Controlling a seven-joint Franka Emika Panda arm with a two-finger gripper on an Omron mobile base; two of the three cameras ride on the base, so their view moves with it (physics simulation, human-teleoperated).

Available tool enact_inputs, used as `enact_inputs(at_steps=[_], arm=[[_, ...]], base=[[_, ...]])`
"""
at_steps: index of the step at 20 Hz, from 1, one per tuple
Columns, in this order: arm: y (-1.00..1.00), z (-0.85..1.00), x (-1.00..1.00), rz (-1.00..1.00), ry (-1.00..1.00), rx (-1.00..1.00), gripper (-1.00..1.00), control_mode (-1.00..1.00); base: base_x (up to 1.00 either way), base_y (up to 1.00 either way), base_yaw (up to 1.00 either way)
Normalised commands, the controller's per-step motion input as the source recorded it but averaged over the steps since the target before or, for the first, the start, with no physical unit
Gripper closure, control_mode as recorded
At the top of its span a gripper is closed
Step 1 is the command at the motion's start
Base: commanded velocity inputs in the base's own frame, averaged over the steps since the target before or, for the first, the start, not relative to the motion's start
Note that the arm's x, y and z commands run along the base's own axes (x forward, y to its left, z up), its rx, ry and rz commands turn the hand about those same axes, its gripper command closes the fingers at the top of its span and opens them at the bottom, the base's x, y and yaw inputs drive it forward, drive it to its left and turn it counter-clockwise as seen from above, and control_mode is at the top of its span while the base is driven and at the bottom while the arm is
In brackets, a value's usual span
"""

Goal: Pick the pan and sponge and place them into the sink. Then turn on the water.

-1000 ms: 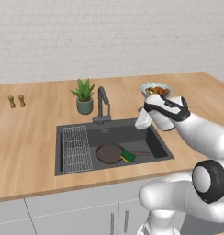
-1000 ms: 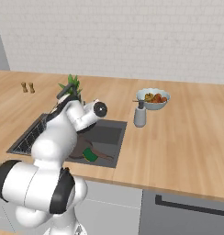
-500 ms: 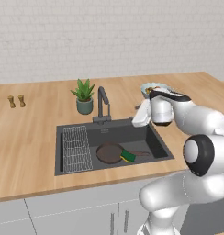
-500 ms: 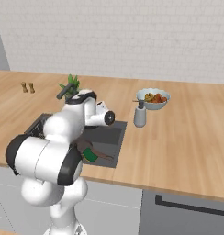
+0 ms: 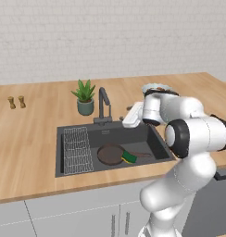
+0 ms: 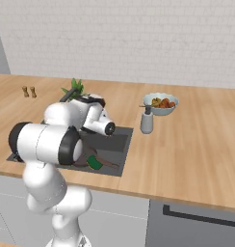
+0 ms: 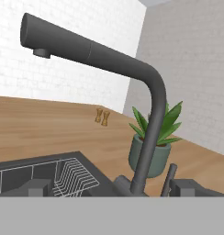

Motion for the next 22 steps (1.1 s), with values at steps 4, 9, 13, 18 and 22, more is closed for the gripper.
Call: enact_inputs(at_steps=[4,9,13,18,22], arm=[[0.00,0.00,0.40,0.00,-0.07,0.11,-1.00,-1.00],[0.02,-0.03,0.43,0.01,-0.03,0.05,-1.00,-1.00],[0.03,-0.15,0.40,0.01,0.00,0.01,-1.00,-1.00],[0.10,-0.25,0.52,0.00,0.00,0.02,-1.00,-1.00],[0.17,-0.26,0.48,0.01,0.00,0.01,-1.00,-1.00]], base=[[0.00,0.00,0.00],[0.00,0.00,0.00],[0.00,0.00,0.00],[0.00,0.00,0.00],[0.00,0.00,0.00]])
